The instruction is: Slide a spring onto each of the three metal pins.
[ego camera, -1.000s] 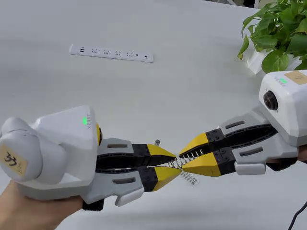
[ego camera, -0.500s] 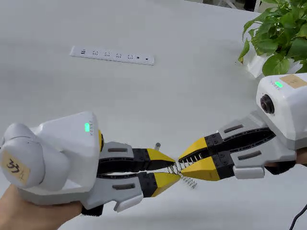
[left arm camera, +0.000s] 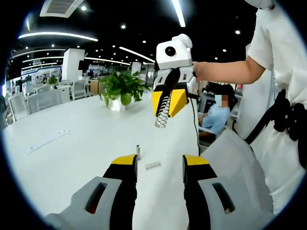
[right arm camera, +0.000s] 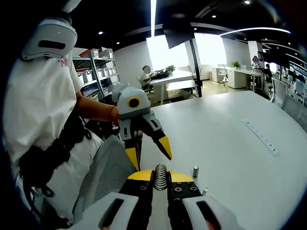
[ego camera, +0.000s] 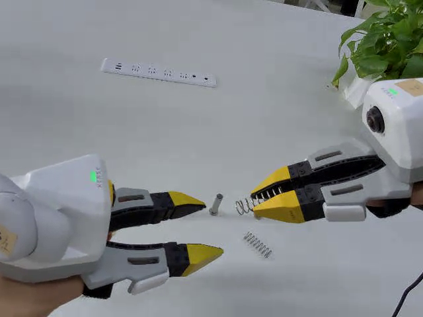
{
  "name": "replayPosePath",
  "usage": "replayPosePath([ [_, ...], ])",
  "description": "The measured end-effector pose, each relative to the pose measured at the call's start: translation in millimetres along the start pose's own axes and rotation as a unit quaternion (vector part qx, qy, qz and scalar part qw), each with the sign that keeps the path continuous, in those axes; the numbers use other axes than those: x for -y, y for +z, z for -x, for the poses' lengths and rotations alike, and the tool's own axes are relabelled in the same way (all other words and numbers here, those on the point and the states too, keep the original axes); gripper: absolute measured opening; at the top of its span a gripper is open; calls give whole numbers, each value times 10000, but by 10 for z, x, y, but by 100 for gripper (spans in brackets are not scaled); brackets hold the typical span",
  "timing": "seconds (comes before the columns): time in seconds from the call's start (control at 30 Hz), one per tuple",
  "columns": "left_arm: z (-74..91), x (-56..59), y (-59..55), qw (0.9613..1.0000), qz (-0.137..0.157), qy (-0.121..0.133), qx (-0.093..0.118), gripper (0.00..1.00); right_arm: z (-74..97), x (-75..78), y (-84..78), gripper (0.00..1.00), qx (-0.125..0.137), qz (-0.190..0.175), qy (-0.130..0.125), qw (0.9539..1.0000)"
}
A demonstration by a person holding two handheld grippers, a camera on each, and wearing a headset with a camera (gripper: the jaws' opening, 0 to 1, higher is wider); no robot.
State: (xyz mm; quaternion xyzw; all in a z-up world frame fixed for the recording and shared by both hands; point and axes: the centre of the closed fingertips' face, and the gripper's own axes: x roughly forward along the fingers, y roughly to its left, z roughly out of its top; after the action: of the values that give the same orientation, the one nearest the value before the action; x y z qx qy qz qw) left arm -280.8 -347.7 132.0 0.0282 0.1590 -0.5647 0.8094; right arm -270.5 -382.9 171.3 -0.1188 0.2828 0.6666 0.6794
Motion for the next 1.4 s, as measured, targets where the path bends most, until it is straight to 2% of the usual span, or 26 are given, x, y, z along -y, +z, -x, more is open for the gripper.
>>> replayPosePath([
  [0.13,103,-113,-114,9997,-33,210,-122,42,15,179,-60,7,-417,209,-322,9984],
  [0.2,151,-183,-173,9992,-32,346,-179,45,26,282,-89,7,-582,279,-400,9971],
  [0.33,216,-251,-247,9987,-18,455,-217,53,-12,406,-146,7,-960,445,-536,9929],
  [0.37,234,-271,-279,9985,1,483,-255,56,-22,450,-180,7,-1147,540,-590,9902],
  [0.43,263,-296,-312,9983,5,516,-261,57,-52,496,-199,7,-1309,651,-633,9872],
  [0.47,280,-317,-334,9982,37,545,-260,58,-64,536,-236,7,-1489,735,-668,9838],
  [0.57,308,-355,-371,9980,29,582,-246,64,-129,617,-284,7,-1687,832,-640,9801],
  [0.7,336,-400,-425,9978,28,597,-273,69,-198,769,-402,7,-2088,1052,-606,9704],
  [0.8,343,-429,-478,9976,30,596,-338,70,-273,820,-437,7,-2229,1114,-569,9668],
  [0.87,343,-448,-494,9976,77,602,-319,74,-299,925,-498,7,-2347,1152,-551,9636],
  [1.07,322,-465,-515,9980,89,579,-219,83,-398,986,-602,7,-2602,1171,-453,9573],
  [1.2,309,-475,-514,9981,227,551,-126,87,-467,1014,-669,7,-2734,1148,-397,9542],
  [1.3,300,-467,-509,9982,252,533,-59,91,-508,1034,-725,7,-2859,1187,-358,9502],
  [1.4,298,-469,-525,9982,267,532,-43,92,-549,1050,-754,7,-2912,1178,-310,9489],
])
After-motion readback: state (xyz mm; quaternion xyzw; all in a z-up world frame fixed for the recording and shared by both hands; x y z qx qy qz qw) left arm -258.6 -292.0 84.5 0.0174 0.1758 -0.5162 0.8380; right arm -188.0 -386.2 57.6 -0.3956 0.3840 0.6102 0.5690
